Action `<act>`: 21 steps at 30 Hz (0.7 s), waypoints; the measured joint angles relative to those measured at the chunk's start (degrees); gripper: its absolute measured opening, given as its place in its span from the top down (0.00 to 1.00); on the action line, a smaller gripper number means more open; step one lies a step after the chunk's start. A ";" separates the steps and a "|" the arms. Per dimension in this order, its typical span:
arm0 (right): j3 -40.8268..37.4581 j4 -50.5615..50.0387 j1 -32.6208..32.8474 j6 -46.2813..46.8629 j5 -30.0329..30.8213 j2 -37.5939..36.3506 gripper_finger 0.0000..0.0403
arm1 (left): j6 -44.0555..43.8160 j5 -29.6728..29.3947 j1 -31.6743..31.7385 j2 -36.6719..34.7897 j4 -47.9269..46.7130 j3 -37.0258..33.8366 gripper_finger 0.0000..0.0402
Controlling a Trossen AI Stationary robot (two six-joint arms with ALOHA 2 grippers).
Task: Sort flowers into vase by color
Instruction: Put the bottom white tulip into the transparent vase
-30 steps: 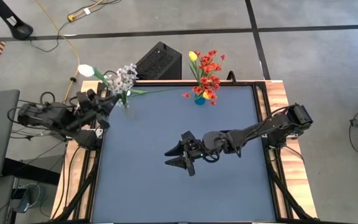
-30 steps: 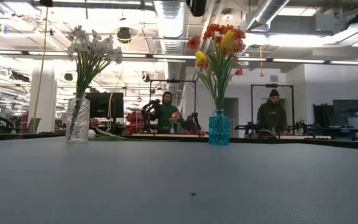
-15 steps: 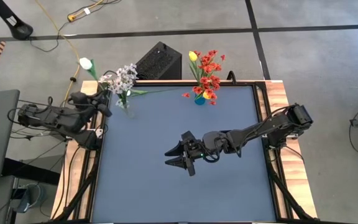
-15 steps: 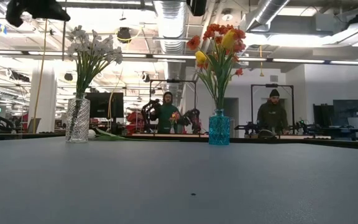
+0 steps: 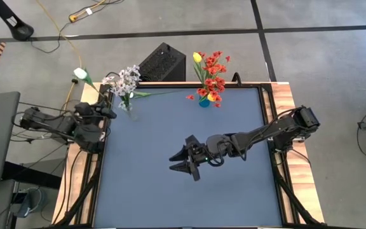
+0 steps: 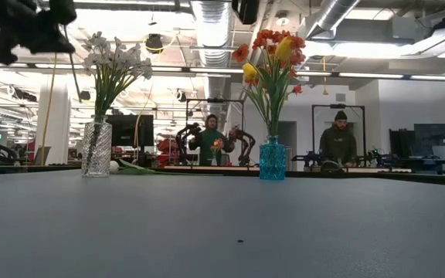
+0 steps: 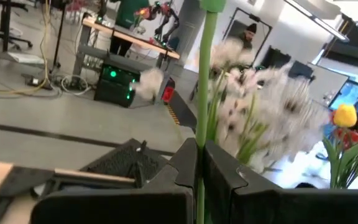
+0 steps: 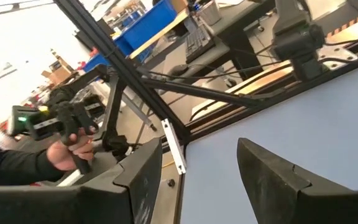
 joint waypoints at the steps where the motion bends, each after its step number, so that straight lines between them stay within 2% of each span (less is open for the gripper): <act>1: 0.00 -0.08 0.00 0.00 -0.54 0.00 0.42 | -1.63 0.11 0.25 0.00 0.01 -0.98 1.00; 7: 0.00 -0.57 0.02 0.00 -1.47 0.00 0.42 | -5.94 0.07 2.81 0.02 1.01 -3.32 1.00; 16: 0.00 -0.60 -1.08 -0.04 -2.65 0.00 0.42 | 1.09 0.20 8.89 0.02 6.97 -3.36 1.00; 21: 0.00 -0.59 -2.46 -0.04 -3.66 0.00 0.42 | 5.34 4.15 10.18 0.01 10.40 -3.36 1.00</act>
